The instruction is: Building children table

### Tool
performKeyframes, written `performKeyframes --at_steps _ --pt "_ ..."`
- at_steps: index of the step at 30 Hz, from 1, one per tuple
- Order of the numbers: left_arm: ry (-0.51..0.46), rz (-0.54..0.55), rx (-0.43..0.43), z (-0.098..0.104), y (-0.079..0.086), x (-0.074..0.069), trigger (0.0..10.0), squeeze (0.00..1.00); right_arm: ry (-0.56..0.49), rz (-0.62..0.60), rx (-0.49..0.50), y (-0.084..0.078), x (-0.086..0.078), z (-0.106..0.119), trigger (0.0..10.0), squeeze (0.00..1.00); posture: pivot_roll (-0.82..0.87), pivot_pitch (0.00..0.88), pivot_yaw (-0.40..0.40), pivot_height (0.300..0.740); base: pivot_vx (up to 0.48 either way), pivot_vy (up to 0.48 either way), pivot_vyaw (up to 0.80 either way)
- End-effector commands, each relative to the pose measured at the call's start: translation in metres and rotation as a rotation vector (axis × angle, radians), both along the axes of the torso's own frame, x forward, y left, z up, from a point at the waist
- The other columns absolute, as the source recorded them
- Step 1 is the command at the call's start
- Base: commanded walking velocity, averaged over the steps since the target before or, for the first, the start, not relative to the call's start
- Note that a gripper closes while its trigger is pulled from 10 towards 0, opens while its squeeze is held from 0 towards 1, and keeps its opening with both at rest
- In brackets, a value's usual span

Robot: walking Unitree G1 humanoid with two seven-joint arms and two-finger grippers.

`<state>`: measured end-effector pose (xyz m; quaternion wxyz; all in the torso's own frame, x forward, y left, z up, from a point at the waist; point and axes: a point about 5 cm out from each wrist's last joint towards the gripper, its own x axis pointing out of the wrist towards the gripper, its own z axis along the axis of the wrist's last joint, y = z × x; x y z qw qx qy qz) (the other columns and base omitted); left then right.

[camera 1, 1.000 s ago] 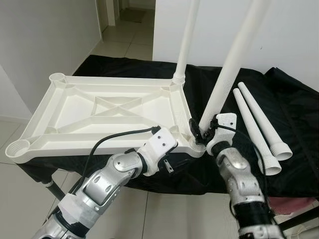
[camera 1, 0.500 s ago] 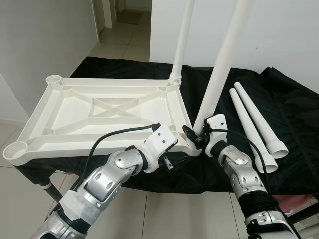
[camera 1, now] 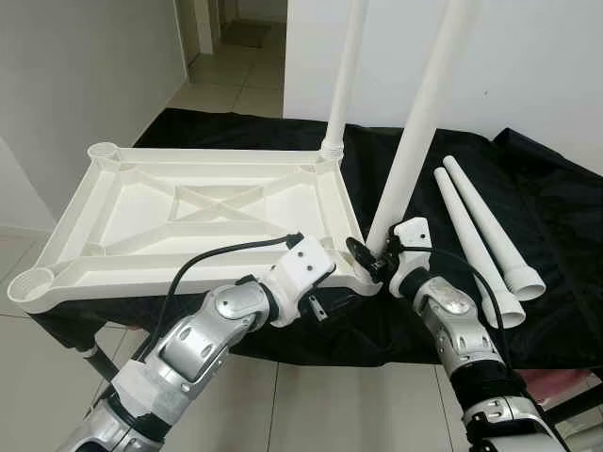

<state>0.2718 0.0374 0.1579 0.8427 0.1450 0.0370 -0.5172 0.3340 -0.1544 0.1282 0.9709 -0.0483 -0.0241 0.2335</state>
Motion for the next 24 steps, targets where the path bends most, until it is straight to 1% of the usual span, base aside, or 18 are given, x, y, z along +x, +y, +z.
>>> performKeyframes --at_steps 1,4,5,6,7,8,9,12,13,14,16,17,18,20,21,23,24 --pt "0.012 -0.069 0.001 0.001 -0.002 -0.005 10.0 0.0 0.052 -0.06 0.007 -0.005 0.0 -0.008 10.0 0.0 0.01 0.0 -0.025 0.74 0.0 0.0 0.0" --pt "0.014 -0.068 0.003 0.0 -0.001 -0.005 10.0 0.0 0.079 -0.166 -0.007 -0.004 0.002 -0.01 10.0 0.0 0.01 0.0 -0.023 0.74 0.0 0.0 0.0" --pt "0.013 -0.067 0.004 0.0 0.0 -0.005 10.0 0.0 0.093 -0.217 0.019 -0.004 0.003 -0.01 10.0 0.0 0.01 0.0 -0.023 0.74 0.0 0.0 0.0" --pt "0.013 -0.067 0.004 0.0 0.0 -0.005 10.0 0.0 0.093 -0.217 0.019 -0.004 0.003 -0.01 10.0 0.0 0.01 0.0 -0.023 0.74 0.0 0.0 0.0" --pt "0.011 -0.066 0.006 0.0 0.0 -0.005 10.0 0.0 0.108 -0.256 0.043 -0.004 0.004 -0.011 10.0 0.0 0.01 0.0 -0.023 0.74 0.0 0.0 0.0" --pt "0.011 -0.066 0.006 0.0 0.0 -0.005 10.0 0.0 0.108 -0.256 0.043 -0.004 0.004 -0.011 10.0 0.0 0.01 0.0 -0.023 0.74 0.0 0.0 0.0" --pt "0.011 -0.067 0.007 0.0 0.0 -0.005 10.0 0.0 0.108 -0.29 0.063 -0.003 0.003 -0.01 10.0 0.0 0.01 0.0 -0.023 0.74 0.0 0.0 0.0" --pt "0.016 -0.068 0.007 -0.001 0.0 -0.005 10.0 0.0 0.097 -0.366 0.111 0.005 -0.002 -0.007 10.0 0.0 0.01 0.0 -0.022 0.74 0.0 0.0 0.0" --pt "0.018 -0.068 0.007 -0.001 0.0 -0.005 10.0 0.0 0.096 -0.407 0.146 0.008 -0.005 -0.006 10.0 0.0 0.01 0.0 -0.02 0.74 0.0 0.0 0.0" --pt "0.018 -0.068 0.007 -0.001 0.0 -0.005 10.0 0.0 0.096 -0.407 0.146 0.008 -0.005 -0.006 10.0 0.0 0.01 0.0 -0.02 0.74 0.0 0.0 0.0" --pt "0.018 -0.068 0.008 -0.001 0.001 -0.006 10.0 0.0 0.099 -0.49 0.205 0.015 -0.009 -0.005 10.0 0.0 0.01 0.0 -0.018 0.74 0.0 0.0 0.0" --pt "0.018 -0.068 0.008 -0.001 0.001 -0.006 10.0 0.0 0.099 -0.49 0.205 0.015 -0.009 -0.005 10.0 0.0 0.01 0.0 -0.018 0.74 0.0 0.0 0.0" --pt "0.018 -0.069 0.009 -0.001 0.001 -0.006 10.0 0.0 0.094 -0.53 0.224 0.017 -0.011 -0.003 10.0 0.0 0.01 0.0 -0.017 0.74 0.0 0.0 0.0" --pt "0.018 -0.07 0.009 -0.001 0.001 -0.006 10.0 0.0 0.089 -0.552 0.232 0.018 -0.012 -0.003 10.0 0.0 0.01 0.0 -0.017 0.74 0.0 0.0 0.0" --pt "0.019 -0.07 0.009 -0.001 0.001 -0.006 10.0 0.0 0.091 -0.584 0.239 0.02 -0.014 -0.002 10.0 0.0 0.01 0.0 -0.016 0.74 0.0 0.0 0.0" --pt "0.019 -0.07 0.009 -0.001 0.001 -0.006 10.0 0.0 0.091 -0.584 0.239 0.02 -0.014 -0.002 10.0 0.0 0.01 0.0 -0.016 0.74 0.0 0.0 0.0" --pt "0.02 -0.071 0.01 -0.002 0.001 -0.006 10.0 0.0 0.083 -0.631 0.262 0.024 -0.017 -0.002 10.0 0.0 0.01 0.0 -0.014 0.74 0.0 0.0 0.0"
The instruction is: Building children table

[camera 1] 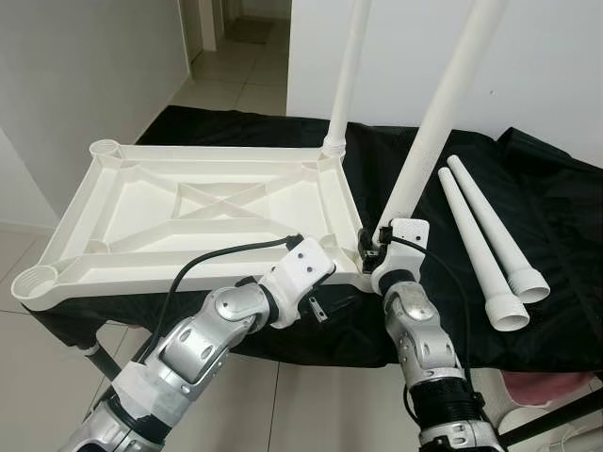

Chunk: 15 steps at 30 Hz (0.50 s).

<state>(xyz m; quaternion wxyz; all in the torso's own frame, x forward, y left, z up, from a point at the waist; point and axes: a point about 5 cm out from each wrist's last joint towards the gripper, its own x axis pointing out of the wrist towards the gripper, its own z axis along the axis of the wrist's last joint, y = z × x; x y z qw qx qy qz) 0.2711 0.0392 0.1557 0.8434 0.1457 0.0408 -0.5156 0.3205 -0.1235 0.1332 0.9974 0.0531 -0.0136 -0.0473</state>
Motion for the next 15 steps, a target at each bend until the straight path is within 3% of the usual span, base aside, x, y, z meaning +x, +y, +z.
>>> performKeyframes --at_steps 1,3,9,10,12,13,15 --pt "0.016 -0.076 0.006 0.001 -0.001 -0.006 10.0 0.0 0.024 -0.036 0.073 0.002 -0.004 -0.006 10.0 0.0 0.01 0.0 -0.013 0.74 0.0 0.0 0.0" --pt "0.024 -0.077 0.007 0.0 -0.001 -0.007 10.0 0.0 0.003 0.007 0.085 0.009 -0.004 -0.003 10.0 0.0 0.01 0.0 -0.01 0.74 0.0 0.0 0.0" --pt "0.02 -0.075 0.009 0.0 0.0 -0.006 10.0 0.0 -0.015 0.019 0.067 0.001 -0.004 0.001 10.0 0.0 0.01 0.0 -0.017 0.74 0.0 0.0 0.0" --pt "0.019 -0.074 0.007 0.0 -0.001 -0.007 10.0 0.0 -0.019 0.018 0.059 -0.001 -0.005 0.002 10.0 0.67 0.01 0.0 -0.019 0.74 0.0 0.0 0.0" --pt "0.019 -0.074 0.007 0.0 -0.001 -0.007 10.0 0.0 -0.019 0.014 0.053 -0.003 -0.005 0.003 10.0 0.67 0.01 0.0 -0.019 0.74 0.0 0.0 0.0" --pt "0.023 -0.074 0.005 0.0 -0.001 -0.007 10.0 0.0 -0.025 0.016 0.046 -0.006 -0.004 0.004 10.0 1.0 0.01 0.0 -0.022 0.74 0.0 0.0 0.0" --pt "0.025 -0.074 0.004 -0.001 -0.002 -0.008 10.0 0.0 -0.03 0.019 0.043 -0.008 -0.004 0.005 10.0 1.0 0.01 0.0 -0.022 0.74 0.0 0.0 0.0"
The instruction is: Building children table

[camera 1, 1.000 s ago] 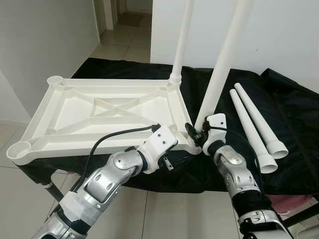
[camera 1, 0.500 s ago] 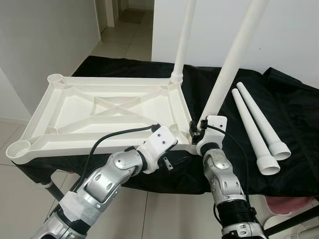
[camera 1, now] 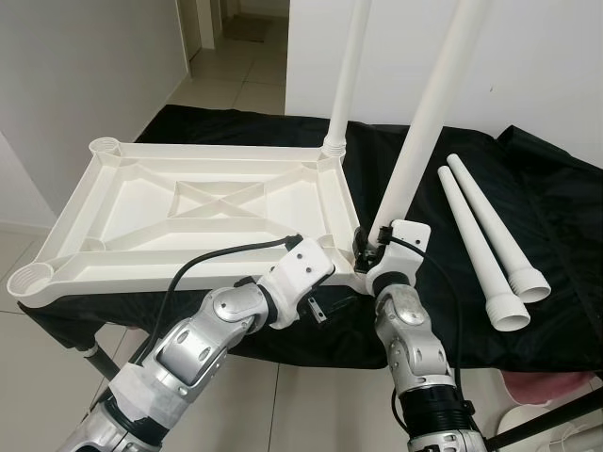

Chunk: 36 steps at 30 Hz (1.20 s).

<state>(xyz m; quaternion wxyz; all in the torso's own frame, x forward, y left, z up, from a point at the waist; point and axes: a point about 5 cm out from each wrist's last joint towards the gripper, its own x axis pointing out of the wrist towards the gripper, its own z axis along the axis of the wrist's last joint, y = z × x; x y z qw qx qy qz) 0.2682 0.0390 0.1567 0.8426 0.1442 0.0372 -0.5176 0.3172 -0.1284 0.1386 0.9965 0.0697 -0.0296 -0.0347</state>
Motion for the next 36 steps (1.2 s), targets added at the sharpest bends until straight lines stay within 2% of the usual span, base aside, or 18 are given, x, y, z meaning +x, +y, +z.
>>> performKeyframes --at_steps 1,4,5,7,8,11,14,17,20,22,28,29,30,32,33,34,35,36 --pt "0.03 -0.07 0.009 -0.002 -0.002 -0.005 10.0 0.0 -0.009 0.01 -0.003 -0.007 0.0 0.001 10.0 1.0 0.01 0.0 -0.022 0.74 0.0 0.0 0.0" --pt "0.029 -0.07 0.01 -0.002 -0.002 -0.005 10.0 0.0 -0.012 0.029 -0.014 -0.01 0.001 0.002 10.0 1.0 0.01 0.0 -0.025 0.74 0.0 0.0 0.0" --pt "0.03 -0.072 0.01 -0.002 -0.002 -0.005 10.0 0.0 -0.018 0.064 -0.032 -0.013 0.002 0.002 10.0 0.41 0.0 0.0 -0.025 0.74 0.0 0.0 0.0" --pt "0.031 -0.073 0.01 -0.002 -0.003 -0.006 10.0 0.0 -0.023 0.089 -0.044 -0.015 0.002 0.002 10.0 0.41 0.0 0.0 -0.025 0.74 0.0 0.0 0.0" --pt "0.031 -0.073 0.009 -0.002 -0.003 -0.006 10.0 0.0 -0.024 0.111 -0.062 -0.018 0.003 0.002 10.0 0.0 0.0 0.0 -0.026 0.74 0.0 0.0 0.0" --pt "0.032 -0.073 0.009 -0.002 -0.003 -0.006 10.0 0.0 -0.03 0.143 -0.076 -0.02 0.004 0.002 10.0 0.0 0.0 0.0 -0.026 0.74 0.0 0.0 0.0" --pt "0.035 -0.068 0.007 -0.002 -0.003 -0.005 10.0 0.0 -0.033 0.247 -0.132 -0.024 0.008 0.001 10.0 0.0 0.0 0.0 -0.029 0.74 0.0 0.0 0.0" --pt "0.037 -0.067 0.007 -0.002 -0.003 -0.005 10.0 0.0 -0.034 0.269 -0.148 -0.025 0.009 0.001 10.0 0.0 0.0 0.0 -0.028 0.74 0.0 0.0 0.0" --pt "0.039 -0.066 0.006 -0.002 -0.003 -0.005 10.0 0.0 -0.039 0.309 -0.167 -0.024 0.011 0.001 10.0 0.0 0.0 0.0 -0.026 0.74 0.0 0.0 0.0" --pt "0.039 -0.068 0.007 -0.002 -0.004 -0.004 10.0 0.0 -0.044 0.419 -0.216 -0.02 0.016 0.002 10.0 0.0 0.0 0.0 -0.027 0.74 0.0 0.0 0.0" --pt "0.034 -0.07 0.011 -0.002 -0.005 -0.003 10.0 0.0 -0.044 0.485 -0.25 -0.018 0.02 0.002 10.0 0.0 0.01 0.0 -0.032 0.74 0.0 0.0 0.0" --pt "0.032 -0.066 0.015 -0.002 -0.004 -0.003 10.0 0.0 -0.042 0.511 -0.256 -0.018 0.021 0.001 9.6 0.0 0.01 0.0 -0.034 0.74 0.0 0.0 0.0" --pt "0.031 -0.062 0.016 -0.002 -0.003 -0.002 10.0 0.0 -0.036 0.526 -0.268 -0.018 0.022 0.0 5.7 0.0 0.02 0.0 -0.036 0.74 0.0 0.0 0.0" --pt "0.031 -0.06 0.017 -0.002 -0.003 -0.002 10.0 0.0 -0.032 0.536 -0.279 -0.019 0.023 -0.001 5.7 0.0 0.02 0.0 -0.036 0.74 0.0 0.0 0.0" --pt "0.031 -0.057 0.016 -0.002 -0.003 -0.002 10.0 0.0 -0.024 0.542 -0.288 -0.02 0.024 -0.003 3.4 0.0 0.02 0.0 -0.039 0.74 0.0 0.0 0.0" --pt "0.031 -0.057 0.016 -0.002 -0.003 -0.002 10.0 0.0 -0.024 0.542 -0.288 -0.02 0.024 -0.003 3.4 0.0 0.02 0.0 -0.039 0.74 0.0 0.0 0.0" --pt "0.031 -0.056 0.016 -0.002 -0.003 -0.002 10.0 0.0 -0.017 0.547 -0.288 -0.021 0.024 -0.005 1.5 0.0 0.02 0.0 -0.039 0.74 0.0 0.0 0.0" --pt "0.031 -0.054 0.016 -0.002 -0.003 -0.002 10.0 0.0 -0.013 0.555 -0.289 -0.022 0.024 -0.006 0.0 0.0 0.02 0.0 -0.04 0.74 0.0 0.0 0.0"
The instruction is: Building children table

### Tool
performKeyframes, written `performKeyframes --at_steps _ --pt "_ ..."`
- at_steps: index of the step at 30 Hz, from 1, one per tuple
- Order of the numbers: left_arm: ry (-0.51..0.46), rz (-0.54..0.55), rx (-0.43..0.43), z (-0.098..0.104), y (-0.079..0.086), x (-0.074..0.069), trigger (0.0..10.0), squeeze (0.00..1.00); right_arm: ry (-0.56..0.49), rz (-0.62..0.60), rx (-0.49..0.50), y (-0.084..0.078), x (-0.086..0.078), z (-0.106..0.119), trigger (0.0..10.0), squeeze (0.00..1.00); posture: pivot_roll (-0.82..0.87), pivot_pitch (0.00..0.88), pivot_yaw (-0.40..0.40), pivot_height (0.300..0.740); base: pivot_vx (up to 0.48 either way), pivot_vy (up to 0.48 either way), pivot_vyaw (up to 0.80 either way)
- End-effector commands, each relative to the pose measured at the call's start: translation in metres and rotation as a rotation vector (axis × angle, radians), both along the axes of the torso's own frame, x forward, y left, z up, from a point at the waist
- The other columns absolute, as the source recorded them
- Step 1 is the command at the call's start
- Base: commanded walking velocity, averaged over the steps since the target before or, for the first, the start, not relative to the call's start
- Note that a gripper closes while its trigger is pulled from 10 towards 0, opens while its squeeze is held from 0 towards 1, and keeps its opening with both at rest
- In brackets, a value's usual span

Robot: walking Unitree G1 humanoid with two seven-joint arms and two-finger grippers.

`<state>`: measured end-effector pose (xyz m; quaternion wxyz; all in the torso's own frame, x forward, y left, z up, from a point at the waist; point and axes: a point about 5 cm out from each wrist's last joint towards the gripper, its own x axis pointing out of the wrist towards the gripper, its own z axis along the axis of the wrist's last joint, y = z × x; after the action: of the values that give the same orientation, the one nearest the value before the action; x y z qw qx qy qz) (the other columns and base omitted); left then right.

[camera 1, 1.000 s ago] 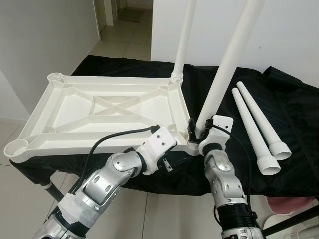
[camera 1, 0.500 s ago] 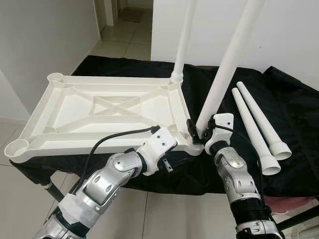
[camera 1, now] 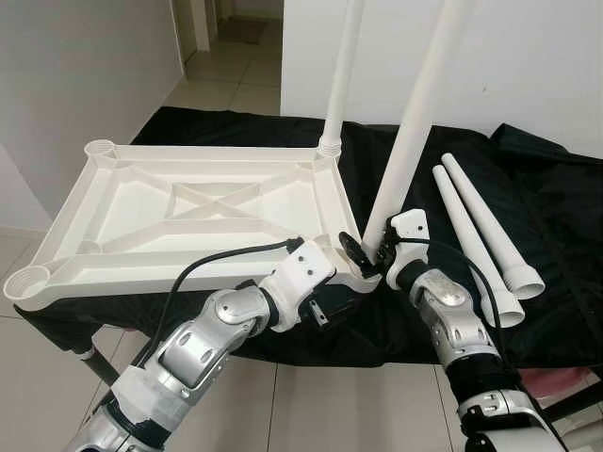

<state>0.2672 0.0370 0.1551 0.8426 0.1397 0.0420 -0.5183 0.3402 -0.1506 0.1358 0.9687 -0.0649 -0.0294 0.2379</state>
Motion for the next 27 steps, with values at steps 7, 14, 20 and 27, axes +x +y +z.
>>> performKeyframes --at_steps 7,14,20,27 --pt "0.022 -0.054 0.019 -0.0005 -0.0001 -0.0019 10.0 0.0 0.024 0.033 -0.013 -0.0034 -0.0008 -0.0071 0.0 0.0 0.02 0.0 -0.037 0.74 0.0 0.0 0.0" --pt "0.027 -0.052 0.021 -0.0009 0.001 -0.0033 10.0 0.0 0.028 0.016 -0.007 -0.0073 -0.0036 -0.0111 4.6 0.0 0.02 0.0 -0.034 0.74 0.0 0.0 0.0" --pt "0.031 -0.052 0.022 -0.0013 0.0017 -0.0044 10.0 0.0 0.029 -0.024 0.032 -0.0075 -0.0044 -0.0103 10.0 0.0 0.02 0.001 -0.032 0.74 0.0 0.0 0.0" --pt "0.037 -0.053 0.025 -0.0019 0.0025 -0.0053 10.0 0.0 0.039 -0.17 0.104 -0.0045 -0.0025 -0.0054 10.0 0.0 0.01 0.009 -0.027 0.74 0.0 0.0 0.0"
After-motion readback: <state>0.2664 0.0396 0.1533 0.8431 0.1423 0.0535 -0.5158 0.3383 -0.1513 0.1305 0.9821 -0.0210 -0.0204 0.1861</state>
